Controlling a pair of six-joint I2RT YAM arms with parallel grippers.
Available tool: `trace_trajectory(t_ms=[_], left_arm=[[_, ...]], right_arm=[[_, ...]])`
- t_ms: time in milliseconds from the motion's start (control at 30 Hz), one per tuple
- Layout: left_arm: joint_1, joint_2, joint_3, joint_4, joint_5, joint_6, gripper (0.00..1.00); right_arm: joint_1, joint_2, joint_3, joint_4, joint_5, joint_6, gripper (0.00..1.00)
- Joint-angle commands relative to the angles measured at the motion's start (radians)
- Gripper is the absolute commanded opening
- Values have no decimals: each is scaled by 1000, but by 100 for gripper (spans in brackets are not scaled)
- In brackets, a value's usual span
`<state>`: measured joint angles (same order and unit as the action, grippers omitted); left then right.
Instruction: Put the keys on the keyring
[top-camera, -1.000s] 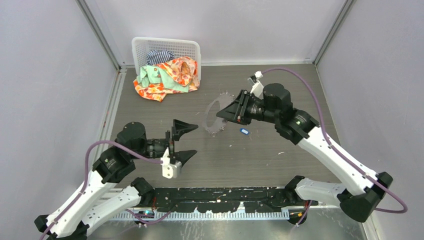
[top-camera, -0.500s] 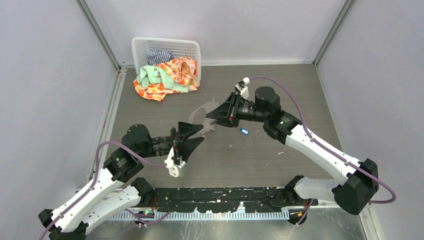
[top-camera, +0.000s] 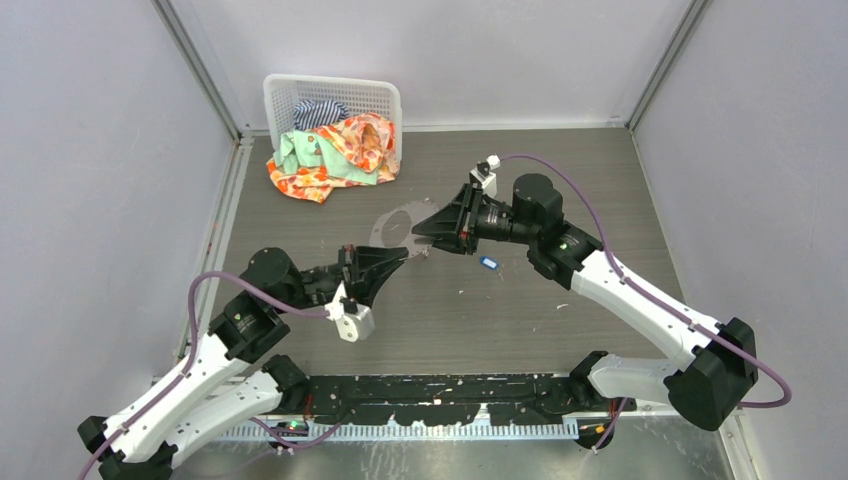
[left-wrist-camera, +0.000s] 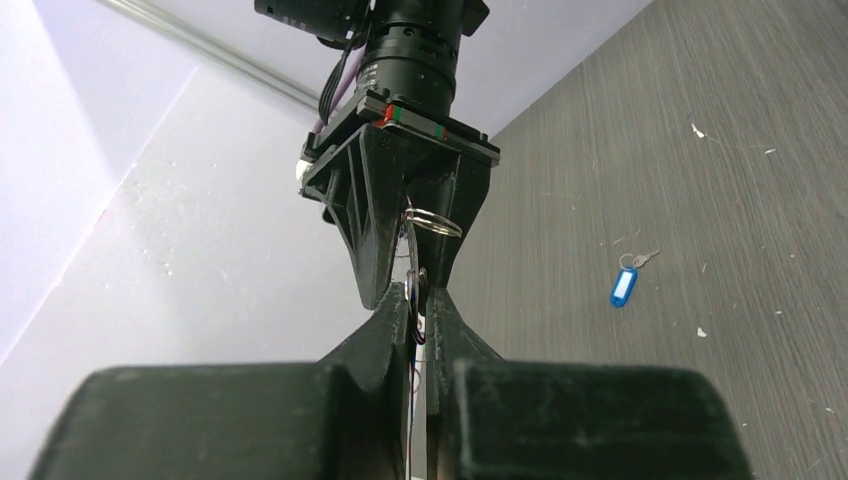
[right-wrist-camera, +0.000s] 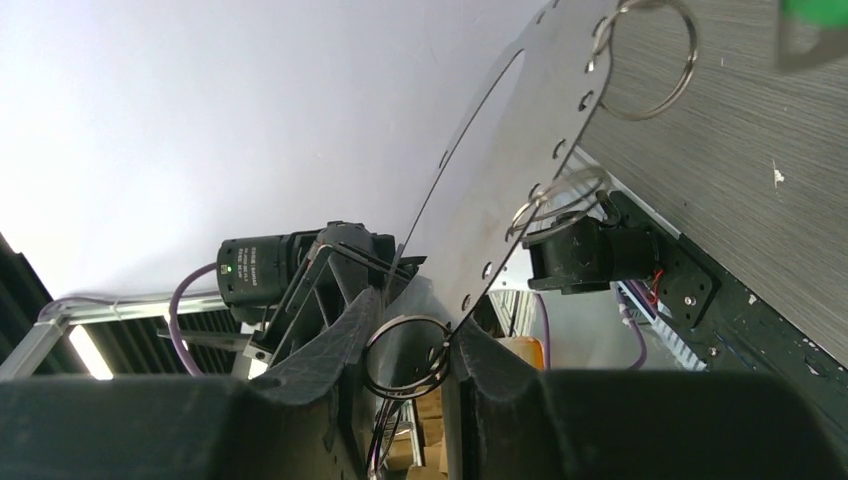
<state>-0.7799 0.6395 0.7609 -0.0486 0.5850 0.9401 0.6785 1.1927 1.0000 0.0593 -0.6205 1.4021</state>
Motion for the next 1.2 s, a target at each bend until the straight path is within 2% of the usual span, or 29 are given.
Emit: trace_trajectory(t_ms=[0, 100, 200, 300, 467, 567, 667, 767, 833, 900, 1100, 1133, 1167], left_arm=[[-4, 2, 51, 92, -34, -107, 1], [-4, 31, 128, -2, -41, -231, 1], [-4, 76, 237, -160, -12, -395, 0], [-4, 91, 293, -247, 58, -504, 0], [-4, 98, 330, -286, 120, -639, 0], [-4, 123, 360, -344, 168, -684, 0], [-4, 148, 387, -387, 215, -721, 0], [-4, 162, 399, -397, 227, -763, 0], [-4, 169, 401, -394, 226, -790, 0], [-5, 178, 407, -388, 227, -820, 0], [-2, 195, 422, -359, 223, -876, 0], [-2, 195, 422, -356, 225, -880, 0], [-2, 197, 420, -348, 235, -892, 0]], right_arm=[[-8, -51, 25, -42, -50, -44, 29], [-34, -69, 91, -189, -97, -148, 42], [-49, -70, 252, -478, -105, -401, 54], [-49, -56, 407, -709, -107, -602, 60], [-50, -24, 615, -1025, -106, -938, 69], [-45, -5, 696, -1079, -106, -1080, 75], [-11, -8, 697, -1023, -113, -1204, 86], [67, -5, 666, -966, -90, -1297, 90], [162, 11, 657, -945, -38, -1368, 90], [243, 32, 653, -942, 18, -1424, 86], [282, 9, 576, -871, 19, -1456, 69], [283, 0, 560, -852, 20, -1451, 66], [283, -20, 521, -798, 37, -1435, 53]])
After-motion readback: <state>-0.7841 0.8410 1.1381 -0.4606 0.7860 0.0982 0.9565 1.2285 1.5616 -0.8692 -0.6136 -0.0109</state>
